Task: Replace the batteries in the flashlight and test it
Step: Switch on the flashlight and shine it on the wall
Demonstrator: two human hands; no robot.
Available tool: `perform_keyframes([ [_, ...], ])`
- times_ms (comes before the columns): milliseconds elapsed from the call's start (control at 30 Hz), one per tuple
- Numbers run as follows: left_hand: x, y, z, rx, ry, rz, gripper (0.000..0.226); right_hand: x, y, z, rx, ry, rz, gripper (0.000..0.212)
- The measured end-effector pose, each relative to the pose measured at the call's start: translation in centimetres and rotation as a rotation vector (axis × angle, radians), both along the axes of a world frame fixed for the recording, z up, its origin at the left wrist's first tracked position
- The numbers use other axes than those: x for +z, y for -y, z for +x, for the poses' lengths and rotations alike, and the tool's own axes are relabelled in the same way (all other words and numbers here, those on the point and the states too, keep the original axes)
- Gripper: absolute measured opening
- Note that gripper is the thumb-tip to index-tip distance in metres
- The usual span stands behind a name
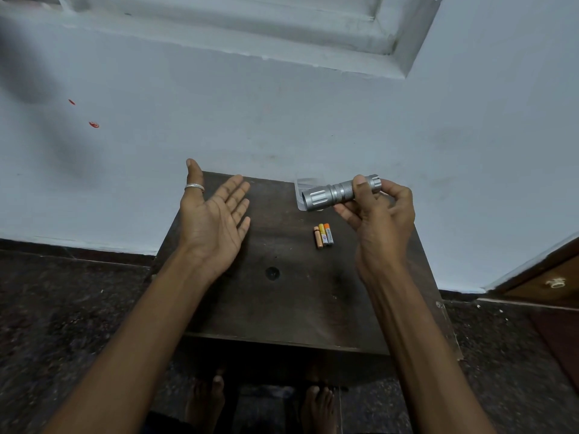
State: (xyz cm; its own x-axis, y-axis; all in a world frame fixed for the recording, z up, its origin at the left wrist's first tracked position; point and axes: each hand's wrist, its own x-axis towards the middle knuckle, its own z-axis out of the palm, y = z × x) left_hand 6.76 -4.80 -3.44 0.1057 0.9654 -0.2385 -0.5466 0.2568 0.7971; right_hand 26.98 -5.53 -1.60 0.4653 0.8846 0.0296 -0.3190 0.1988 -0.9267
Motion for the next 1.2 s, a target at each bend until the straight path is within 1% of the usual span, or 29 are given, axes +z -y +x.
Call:
perform_keyframes([
  [367,-0.02,-0.07,0.02,0.014,0.003,-0.003,0.094,-0.01,-0.23,0.24,-0.007,-0.016,0.0,0.028],
  [667,-0.05,-0.03,-0.13,0.015,-0.002,-0.012,0.094,-0.16,0.01,-0.11,0.052,-0.005,-0.022,0.031],
  [867,0.09,-0.2,-0.09,0.036,0.027,-0.021,0.094,0.1,0.12,-0.45,0.128,-0.042,-0.007,0.04],
  [1033,-0.07,-0.26,-0.12,0.059,0.012,-0.033,0.093,-0.11,0.03,-0.49,0.093,-0.053,0.028,0.031],
  [1200,-0.27,-0.17,-0.15,0.091,-0.008,-0.035,0.089,-0.34,-0.22,-0.64,0.052,-0.054,0.065,0.032],
])
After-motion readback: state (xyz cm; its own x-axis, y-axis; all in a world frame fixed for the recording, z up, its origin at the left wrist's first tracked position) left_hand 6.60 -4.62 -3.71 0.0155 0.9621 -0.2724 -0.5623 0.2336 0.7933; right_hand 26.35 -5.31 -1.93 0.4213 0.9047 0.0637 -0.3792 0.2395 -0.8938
